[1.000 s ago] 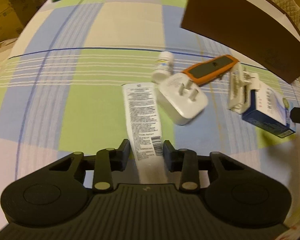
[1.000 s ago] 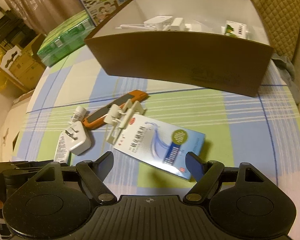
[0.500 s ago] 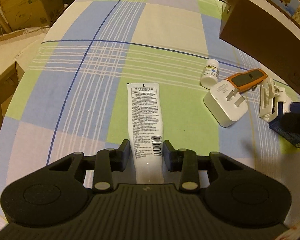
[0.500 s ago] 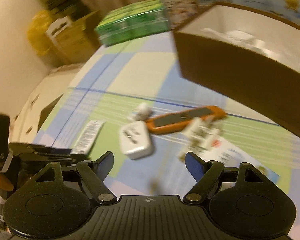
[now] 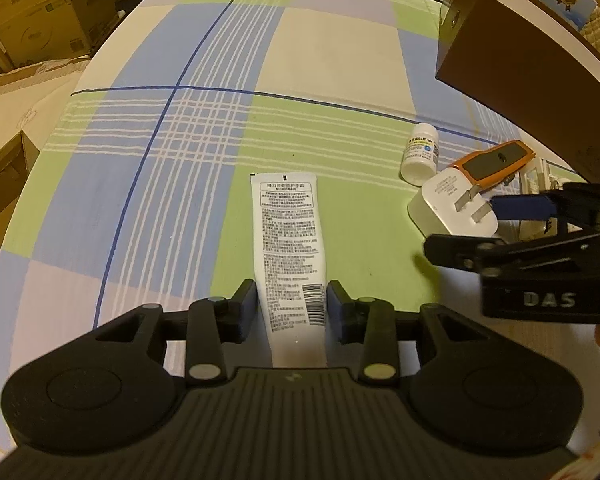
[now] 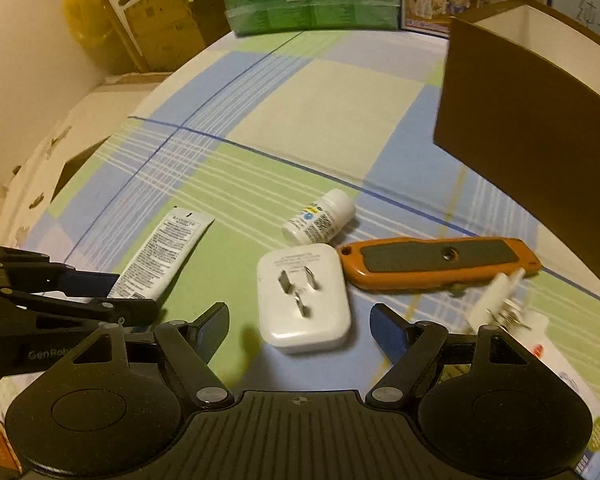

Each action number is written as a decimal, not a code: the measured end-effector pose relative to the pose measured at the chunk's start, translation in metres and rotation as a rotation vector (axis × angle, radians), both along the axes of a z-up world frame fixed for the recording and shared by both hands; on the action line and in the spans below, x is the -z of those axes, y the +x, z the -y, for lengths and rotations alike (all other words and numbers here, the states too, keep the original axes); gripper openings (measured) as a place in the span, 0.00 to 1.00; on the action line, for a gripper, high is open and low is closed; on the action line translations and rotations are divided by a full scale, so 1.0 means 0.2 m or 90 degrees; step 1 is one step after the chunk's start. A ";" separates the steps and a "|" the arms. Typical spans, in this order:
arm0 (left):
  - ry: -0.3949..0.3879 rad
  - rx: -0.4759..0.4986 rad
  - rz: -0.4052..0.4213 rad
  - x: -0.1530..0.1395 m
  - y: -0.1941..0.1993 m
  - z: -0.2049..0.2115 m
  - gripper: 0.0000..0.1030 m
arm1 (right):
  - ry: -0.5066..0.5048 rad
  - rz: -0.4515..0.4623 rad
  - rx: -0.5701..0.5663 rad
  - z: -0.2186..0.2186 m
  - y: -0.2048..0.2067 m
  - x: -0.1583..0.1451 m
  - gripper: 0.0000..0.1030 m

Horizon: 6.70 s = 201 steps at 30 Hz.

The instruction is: Organize rigid objects

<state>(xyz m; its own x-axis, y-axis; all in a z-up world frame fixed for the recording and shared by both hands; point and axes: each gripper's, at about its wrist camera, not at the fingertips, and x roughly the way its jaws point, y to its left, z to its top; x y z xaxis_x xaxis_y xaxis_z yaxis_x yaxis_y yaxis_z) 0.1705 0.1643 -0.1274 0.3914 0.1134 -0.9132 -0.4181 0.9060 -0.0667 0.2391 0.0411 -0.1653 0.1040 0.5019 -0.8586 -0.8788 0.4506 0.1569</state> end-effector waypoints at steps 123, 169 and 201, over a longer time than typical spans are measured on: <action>0.086 0.166 0.045 -0.19 -0.07 0.44 0.34 | 0.005 0.050 0.055 0.49 -0.18 -0.15 0.44; 0.057 0.146 0.024 -0.01 0.38 0.56 0.29 | 0.032 0.055 0.135 0.72 0.03 -0.27 0.44; 0.045 0.046 -0.029 0.00 -0.13 0.34 0.27 | 0.046 0.023 0.106 0.66 0.01 -0.25 0.44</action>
